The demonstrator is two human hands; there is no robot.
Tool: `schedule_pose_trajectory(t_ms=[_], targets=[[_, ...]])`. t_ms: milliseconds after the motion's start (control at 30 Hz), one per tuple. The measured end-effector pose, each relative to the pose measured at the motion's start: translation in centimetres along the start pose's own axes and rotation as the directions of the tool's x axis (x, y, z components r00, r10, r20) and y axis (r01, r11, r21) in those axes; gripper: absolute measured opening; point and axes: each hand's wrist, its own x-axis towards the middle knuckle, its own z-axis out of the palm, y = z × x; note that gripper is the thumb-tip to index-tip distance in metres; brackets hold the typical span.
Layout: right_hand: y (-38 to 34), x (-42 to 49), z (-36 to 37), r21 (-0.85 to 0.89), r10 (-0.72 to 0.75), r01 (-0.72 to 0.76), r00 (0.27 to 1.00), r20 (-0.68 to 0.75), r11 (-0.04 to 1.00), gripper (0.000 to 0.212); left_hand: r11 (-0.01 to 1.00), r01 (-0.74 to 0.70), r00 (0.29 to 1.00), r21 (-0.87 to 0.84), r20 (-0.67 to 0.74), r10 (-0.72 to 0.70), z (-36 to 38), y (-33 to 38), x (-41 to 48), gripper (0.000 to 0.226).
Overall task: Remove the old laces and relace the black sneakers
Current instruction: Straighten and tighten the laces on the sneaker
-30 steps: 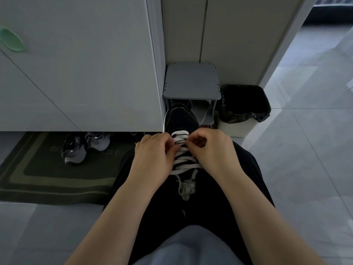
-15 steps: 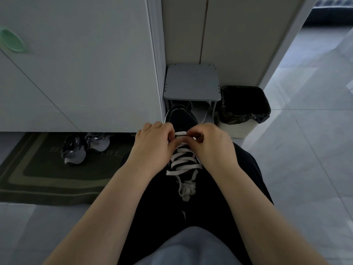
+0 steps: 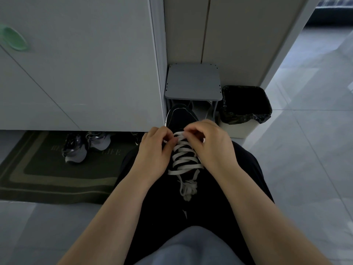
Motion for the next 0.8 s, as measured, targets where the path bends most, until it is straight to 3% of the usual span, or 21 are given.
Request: schedule_pose_trajectory(t_ms=[167, 300, 600, 700, 800], targets=[[0.3, 1.5, 0.9, -0.053, -0.029, 0.033, 0.997, 0.071, 0.998, 0.016, 0.998, -0.007, 0.999, 0.056, -0.038, 0.01, 0.5, 0.3, -0.1, 0.011], [0.6, 1.3, 1.2, -0.134, -0.106, 0.109, 0.994, 0.026, 0.985, 0.01, 0.998, -0.005, 0.999, 0.059, -0.049, 0.008, 0.6, 0.4, -0.3, 0.009], [0.8, 0.1, -1.0, 0.055, 0.103, -0.104, 0.994, 0.032, 0.993, 0.018, 0.998, -0.039, 0.98, 0.041, -0.192, 0.047, 0.3, 0.9, -1.2, 0.009], [0.9, -1.8, -1.8, 0.037, 0.175, -0.179, 0.98, 0.093, 0.983, 0.015, 0.983, -0.124, 0.957, 0.134, -0.247, 0.155, 0.1, 0.9, -2.2, 0.01], [0.5, -3.0, -1.6, 0.022, 0.147, -0.149, 0.987, 0.063, 0.989, 0.015, 0.97, -0.081, 0.953, 0.229, -0.269, 0.143, 0.2, 0.9, -2.8, 0.011]])
